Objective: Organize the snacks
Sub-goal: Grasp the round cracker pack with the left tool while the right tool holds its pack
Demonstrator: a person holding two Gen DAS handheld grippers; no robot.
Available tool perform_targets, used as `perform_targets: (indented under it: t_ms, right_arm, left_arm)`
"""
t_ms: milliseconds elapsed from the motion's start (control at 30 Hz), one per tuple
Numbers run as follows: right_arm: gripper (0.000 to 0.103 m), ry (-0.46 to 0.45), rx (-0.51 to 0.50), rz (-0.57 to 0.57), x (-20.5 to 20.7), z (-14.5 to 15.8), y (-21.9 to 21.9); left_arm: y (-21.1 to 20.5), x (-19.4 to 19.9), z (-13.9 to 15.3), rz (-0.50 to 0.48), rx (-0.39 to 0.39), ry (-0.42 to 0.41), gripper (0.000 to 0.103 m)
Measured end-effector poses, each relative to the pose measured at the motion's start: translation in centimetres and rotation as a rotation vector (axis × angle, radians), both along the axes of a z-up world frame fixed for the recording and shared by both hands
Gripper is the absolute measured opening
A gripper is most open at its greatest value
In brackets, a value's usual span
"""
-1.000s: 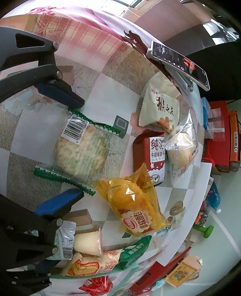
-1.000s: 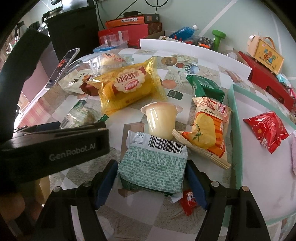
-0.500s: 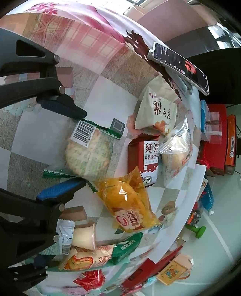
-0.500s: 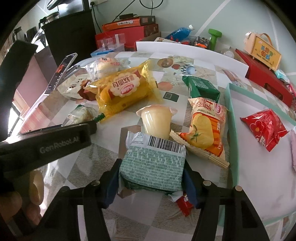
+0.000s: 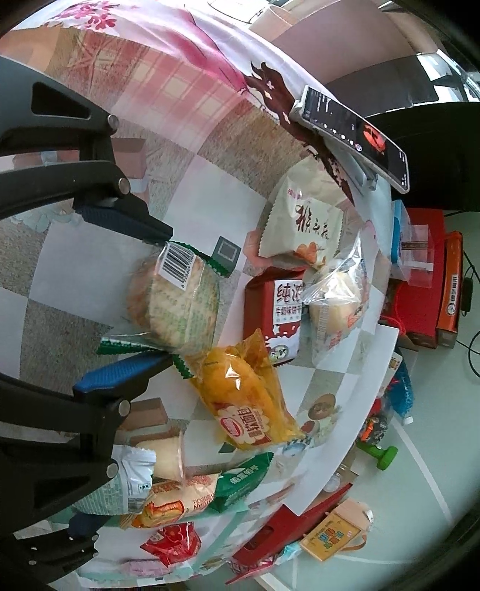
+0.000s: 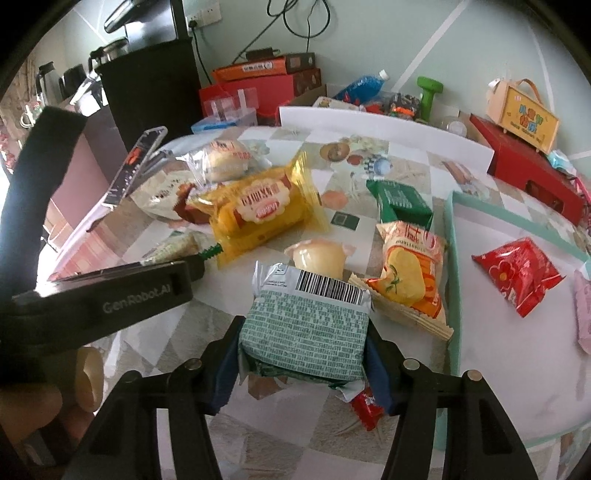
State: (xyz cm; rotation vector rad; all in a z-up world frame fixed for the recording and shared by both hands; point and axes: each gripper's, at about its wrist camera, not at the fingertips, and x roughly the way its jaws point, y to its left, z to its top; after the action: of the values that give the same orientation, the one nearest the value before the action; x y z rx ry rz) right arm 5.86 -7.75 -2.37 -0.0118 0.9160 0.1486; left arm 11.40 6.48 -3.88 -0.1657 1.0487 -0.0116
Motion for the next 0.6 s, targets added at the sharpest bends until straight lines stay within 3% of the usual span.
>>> perform_targets:
  t_ms: [600]
  right_arm:
    - [0.062, -0.01, -0.001, 0.0, -0.15, 0.28, -0.06]
  left_arm:
    - [0.06, -0.18, 0.55, -0.002, -0.01, -0.007, 0.062]
